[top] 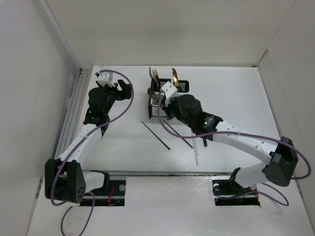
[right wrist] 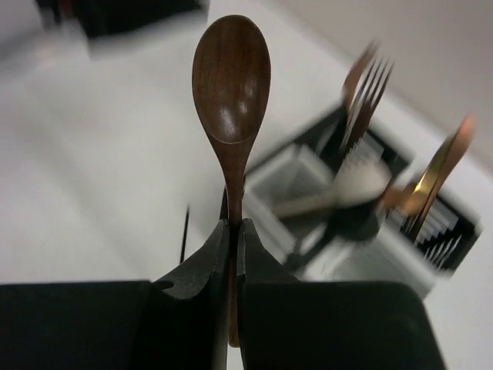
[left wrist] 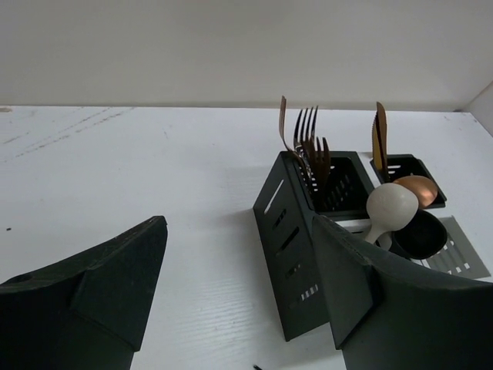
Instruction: Sort the eating utensils into containers
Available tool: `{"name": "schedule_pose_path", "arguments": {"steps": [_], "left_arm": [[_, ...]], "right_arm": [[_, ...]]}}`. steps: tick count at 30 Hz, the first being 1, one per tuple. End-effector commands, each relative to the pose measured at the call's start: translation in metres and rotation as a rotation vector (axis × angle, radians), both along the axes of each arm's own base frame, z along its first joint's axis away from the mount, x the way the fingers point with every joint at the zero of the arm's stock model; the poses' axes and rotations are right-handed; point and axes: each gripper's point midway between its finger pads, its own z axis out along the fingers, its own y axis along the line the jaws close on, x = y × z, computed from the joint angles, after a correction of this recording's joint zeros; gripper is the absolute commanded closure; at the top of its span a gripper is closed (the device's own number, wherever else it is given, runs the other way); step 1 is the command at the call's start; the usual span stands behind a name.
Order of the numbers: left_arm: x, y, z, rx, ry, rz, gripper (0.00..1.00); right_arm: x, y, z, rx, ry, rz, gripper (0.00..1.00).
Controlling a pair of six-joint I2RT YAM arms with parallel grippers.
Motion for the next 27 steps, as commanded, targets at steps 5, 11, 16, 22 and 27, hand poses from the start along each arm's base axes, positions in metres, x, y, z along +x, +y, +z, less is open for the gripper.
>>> {"name": "schedule_pose_path", "arguments": {"steps": [5,11,16,22,27], "left_arm": [[-0.002,0.02,-0.002,-0.025,0.018,0.096,0.25],[-0.007,0.025,-0.008,-0.008,0.04,0.118,0.25],[-0.006,0.029,-0.011,-0.006,0.051,0.129,0.25],[-0.004,0.033,-0.012,0.003,0.048,0.137,0.25],[0.0,0.038,-0.019,0.006,0.066,0.156,0.25]], "right_arm": [[0.08,0.038,0.118,0.406,-0.427,0.017,1.0],[0.105,0.043,0.087,0.5,-0.442,0.059,1.0],[0.12,0.051,0.042,0.492,-0.37,0.076,1.0],[0.119,0.054,0.003,0.457,-0.291,0.081,1.0],[0.127,0.049,-0.038,0.403,-0.215,0.06,1.0]]}}
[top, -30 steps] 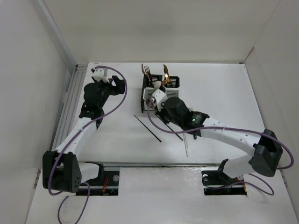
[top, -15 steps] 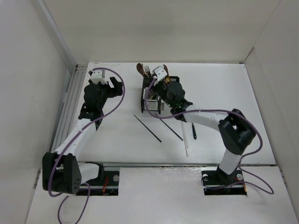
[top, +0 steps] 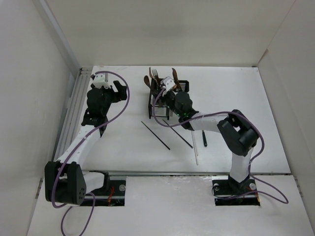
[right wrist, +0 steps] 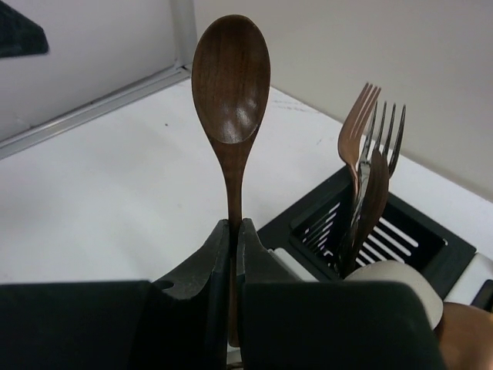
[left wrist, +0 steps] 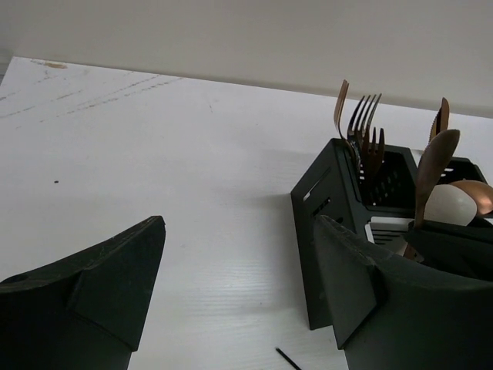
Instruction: Sort the eating utensils into containers
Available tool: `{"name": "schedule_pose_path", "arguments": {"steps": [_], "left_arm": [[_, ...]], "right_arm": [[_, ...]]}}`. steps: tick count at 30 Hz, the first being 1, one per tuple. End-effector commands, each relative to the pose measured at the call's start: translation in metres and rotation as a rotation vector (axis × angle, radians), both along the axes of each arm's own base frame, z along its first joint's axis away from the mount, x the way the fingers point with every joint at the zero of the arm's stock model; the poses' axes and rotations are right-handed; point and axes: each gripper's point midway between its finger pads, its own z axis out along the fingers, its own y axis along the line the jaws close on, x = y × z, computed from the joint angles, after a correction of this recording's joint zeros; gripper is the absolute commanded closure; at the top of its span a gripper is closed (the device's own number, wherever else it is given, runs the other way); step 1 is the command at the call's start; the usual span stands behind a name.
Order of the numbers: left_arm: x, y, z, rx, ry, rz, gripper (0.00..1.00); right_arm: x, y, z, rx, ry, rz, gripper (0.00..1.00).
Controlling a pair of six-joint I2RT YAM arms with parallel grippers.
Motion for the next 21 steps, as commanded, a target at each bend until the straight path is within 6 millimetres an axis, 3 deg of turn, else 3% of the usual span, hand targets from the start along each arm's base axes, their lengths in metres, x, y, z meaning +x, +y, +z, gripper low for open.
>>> {"name": "schedule_pose_path", "arguments": {"steps": [1,7,13,15,19,20,21], "left_arm": [[0.002,0.004,0.002,0.005,-0.015,0.01,0.25],[0.005,0.007,0.009,0.003,-0.033,0.019,0.25],[0.005,0.007,0.009,0.003,-0.033,0.019,0.25],[0.004,0.006,0.009,0.002,-0.033,0.01,0.25],[0.004,0.004,0.009,0.001,-0.033,0.001,0.25],[0.002,0.002,0.005,-0.009,-0.022,-0.007,0.25],[0.002,0.001,0.005,-0.01,-0.022,-0.016,0.25]], "right_arm": [[0.005,-0.003,-0.009,0.02,0.007,0.019,1.0],[0.011,-0.007,-0.016,0.023,0.04,0.021,0.86],[0.006,-0.002,-0.018,0.014,0.046,0.06,0.52],[0.004,-0.001,-0.019,0.006,0.039,0.073,0.49],[0.003,-0.001,0.002,0.004,-0.018,0.079,0.43],[0.003,-0.003,0.02,-0.003,-0.06,0.075,0.43],[0.003,-0.007,0.025,-0.015,-0.074,0.061,0.42]]}}
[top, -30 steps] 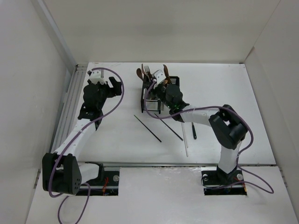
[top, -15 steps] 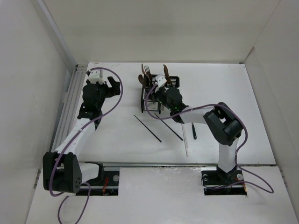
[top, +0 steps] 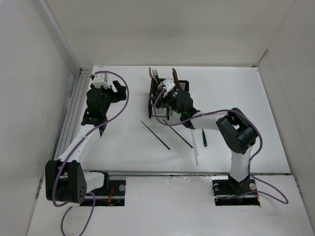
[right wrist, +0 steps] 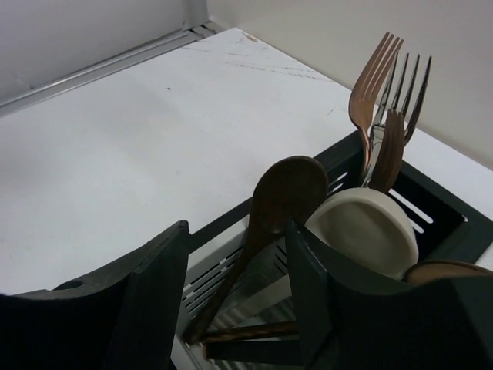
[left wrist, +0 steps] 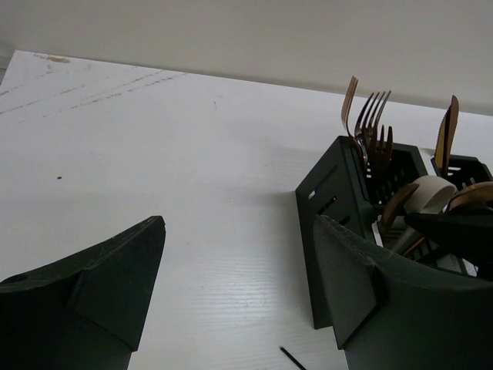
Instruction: Sort the eating utensils into containers
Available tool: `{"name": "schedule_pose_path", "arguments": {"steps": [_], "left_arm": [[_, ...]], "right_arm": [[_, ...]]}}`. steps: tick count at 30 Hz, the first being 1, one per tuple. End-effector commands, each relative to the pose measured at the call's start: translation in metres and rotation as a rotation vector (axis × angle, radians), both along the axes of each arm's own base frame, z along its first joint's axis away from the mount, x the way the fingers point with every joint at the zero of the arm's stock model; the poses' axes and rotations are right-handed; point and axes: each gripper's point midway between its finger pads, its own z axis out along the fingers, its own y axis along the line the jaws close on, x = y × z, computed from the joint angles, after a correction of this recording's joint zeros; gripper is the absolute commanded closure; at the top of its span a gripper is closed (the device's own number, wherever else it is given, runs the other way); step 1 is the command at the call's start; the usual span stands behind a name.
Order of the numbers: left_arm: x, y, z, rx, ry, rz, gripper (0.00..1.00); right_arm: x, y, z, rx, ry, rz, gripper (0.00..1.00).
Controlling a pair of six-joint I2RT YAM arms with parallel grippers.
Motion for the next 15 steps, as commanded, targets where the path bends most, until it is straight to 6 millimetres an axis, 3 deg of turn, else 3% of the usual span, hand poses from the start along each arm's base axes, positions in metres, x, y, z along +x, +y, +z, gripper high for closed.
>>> {"name": "schedule_pose_path", "arguments": {"steps": [1,5,7,8,9,10,11,12,14,15], "left_arm": [[-0.001,-0.004,0.01,-0.02,-0.034,-0.022,0.25],[-0.001,-0.003,0.016,-0.022,-0.054,-0.022,0.25],[-0.001,-0.001,0.014,-0.021,-0.056,-0.01,0.25],[-0.003,0.002,0.015,-0.02,-0.059,0.009,0.25],[-0.003,0.005,0.009,-0.017,-0.048,0.024,0.23],[-0.003,0.008,0.009,-0.03,-0.046,0.047,0.23],[-0.005,0.016,0.001,-0.034,-0.032,0.094,0.23],[-0.005,0.018,0.001,-0.033,-0.032,0.106,0.23],[-0.008,0.019,-0.004,-0.023,-0.03,0.105,0.23],[-0.009,0.019,-0.008,-0.022,-0.027,0.105,0.23]], "right_arm": [[0.0,-0.001,0.075,0.033,-0.166,-0.009,0.42],[-0.011,-0.004,0.111,-0.089,-0.184,-0.089,0.4],[-0.026,-0.012,0.101,-0.239,-0.104,-0.076,0.39],[-0.036,-0.009,0.105,-0.278,-0.091,-0.053,0.39],[-0.051,-0.017,0.077,-0.392,0.001,-0.022,0.38],[-0.063,-0.022,0.072,-0.444,0.022,-0.001,0.38],[-0.086,-0.027,0.045,-0.549,0.103,0.048,0.38],[-0.09,-0.021,0.049,-0.547,0.092,0.056,0.38],[-0.121,-0.033,0.013,-0.698,0.197,0.091,0.39],[-0.139,-0.025,0.002,-0.746,0.212,0.132,0.4]]}}
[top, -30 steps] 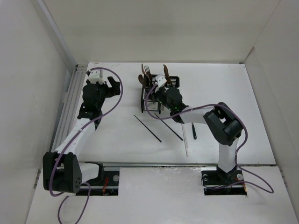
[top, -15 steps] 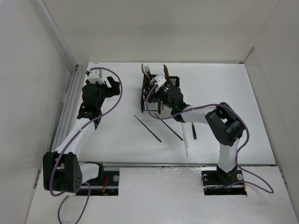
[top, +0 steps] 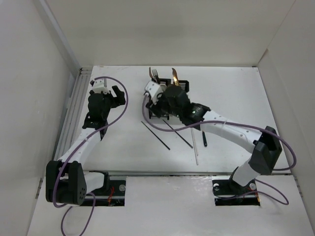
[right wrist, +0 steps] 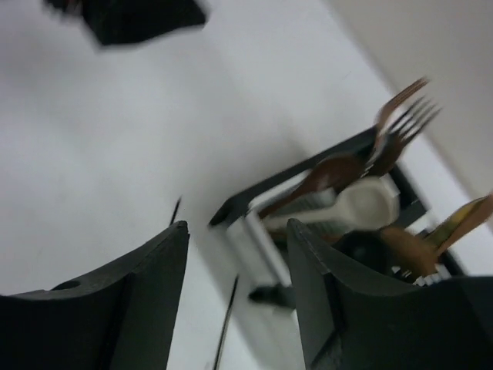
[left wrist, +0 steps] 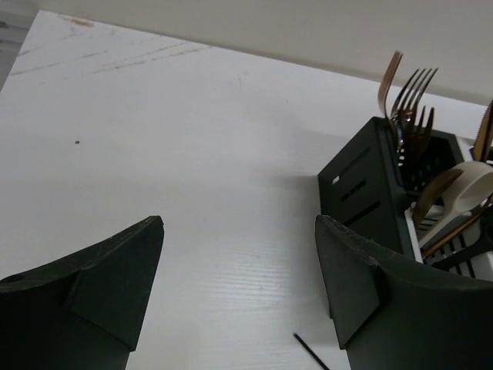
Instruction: Sort the eating utensils into containers
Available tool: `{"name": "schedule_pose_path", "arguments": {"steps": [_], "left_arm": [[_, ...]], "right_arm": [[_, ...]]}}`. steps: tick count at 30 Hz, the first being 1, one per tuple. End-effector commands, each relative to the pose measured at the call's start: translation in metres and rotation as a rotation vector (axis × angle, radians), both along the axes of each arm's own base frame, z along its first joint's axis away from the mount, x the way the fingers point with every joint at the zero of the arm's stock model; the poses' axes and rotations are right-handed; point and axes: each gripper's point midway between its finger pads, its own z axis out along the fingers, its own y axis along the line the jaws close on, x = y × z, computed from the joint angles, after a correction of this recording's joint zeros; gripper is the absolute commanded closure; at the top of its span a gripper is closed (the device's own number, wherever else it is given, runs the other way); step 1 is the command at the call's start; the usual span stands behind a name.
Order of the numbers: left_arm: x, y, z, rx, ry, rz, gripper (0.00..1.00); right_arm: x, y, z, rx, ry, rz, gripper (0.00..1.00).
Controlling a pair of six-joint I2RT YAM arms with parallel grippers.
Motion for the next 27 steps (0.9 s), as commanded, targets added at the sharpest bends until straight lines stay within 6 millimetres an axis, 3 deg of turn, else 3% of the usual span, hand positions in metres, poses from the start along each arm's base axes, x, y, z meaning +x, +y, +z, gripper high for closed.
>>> {"name": "schedule_pose_path", "arguments": {"steps": [1,3,6,12,16,22,25,27], "left_arm": [[-0.004,0.009,0.02,-0.015,-0.079,0.045,0.23],[-0.005,0.01,0.015,-0.022,-0.068,0.055,0.23],[-0.009,0.009,0.01,-0.022,-0.06,0.046,0.23],[-0.014,0.009,0.013,-0.003,-0.069,0.034,0.22],[-0.016,0.007,0.013,0.005,-0.073,0.023,0.22],[-0.022,0.006,0.014,-0.006,-0.074,0.015,0.22],[-0.024,0.009,0.016,0.006,-0.077,0.025,0.22],[-0.025,0.011,0.011,0.019,-0.069,0.033,0.22]], "right_arm": [[-0.064,-0.028,-0.12,-0.452,0.281,0.064,0.42],[-0.081,-0.025,-0.145,-0.497,0.39,0.091,0.45],[-0.089,-0.023,-0.181,-0.583,0.531,0.08,0.51],[-0.085,-0.011,-0.198,-0.549,0.599,0.019,0.5],[-0.086,-0.015,-0.22,-0.567,0.637,-0.024,0.5],[-0.087,-0.009,-0.238,-0.565,0.679,0.013,0.49],[-0.085,-0.01,-0.249,-0.594,0.689,0.0,0.53],[-0.087,-0.02,-0.261,-0.651,0.713,-0.022,0.68]]}}
